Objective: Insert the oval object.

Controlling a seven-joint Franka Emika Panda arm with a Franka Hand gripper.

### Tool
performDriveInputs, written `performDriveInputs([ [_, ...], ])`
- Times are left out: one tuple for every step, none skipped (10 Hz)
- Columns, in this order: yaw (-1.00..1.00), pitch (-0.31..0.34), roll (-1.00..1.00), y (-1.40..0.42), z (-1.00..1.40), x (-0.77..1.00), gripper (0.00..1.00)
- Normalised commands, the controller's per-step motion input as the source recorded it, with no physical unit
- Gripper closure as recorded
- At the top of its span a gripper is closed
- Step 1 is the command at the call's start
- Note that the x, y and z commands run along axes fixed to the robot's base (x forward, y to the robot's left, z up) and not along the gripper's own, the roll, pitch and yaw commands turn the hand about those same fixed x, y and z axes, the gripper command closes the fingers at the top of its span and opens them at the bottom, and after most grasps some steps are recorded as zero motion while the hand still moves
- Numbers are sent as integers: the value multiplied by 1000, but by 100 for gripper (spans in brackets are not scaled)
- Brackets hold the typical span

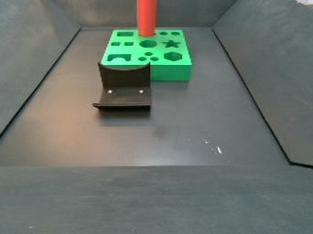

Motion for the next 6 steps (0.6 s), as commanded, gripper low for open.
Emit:
performDriveInputs([
  [0,0,49,-154,-103,-3,100],
  [0,0,0,-177,-14,0,100],
  [0,0,0,-174,0,-20,100],
  [0,0,0,-151,0,-3,100],
  [0,0,0,-103,-43,0,100],
  [0,0,0,-9,-169,0,100],
])
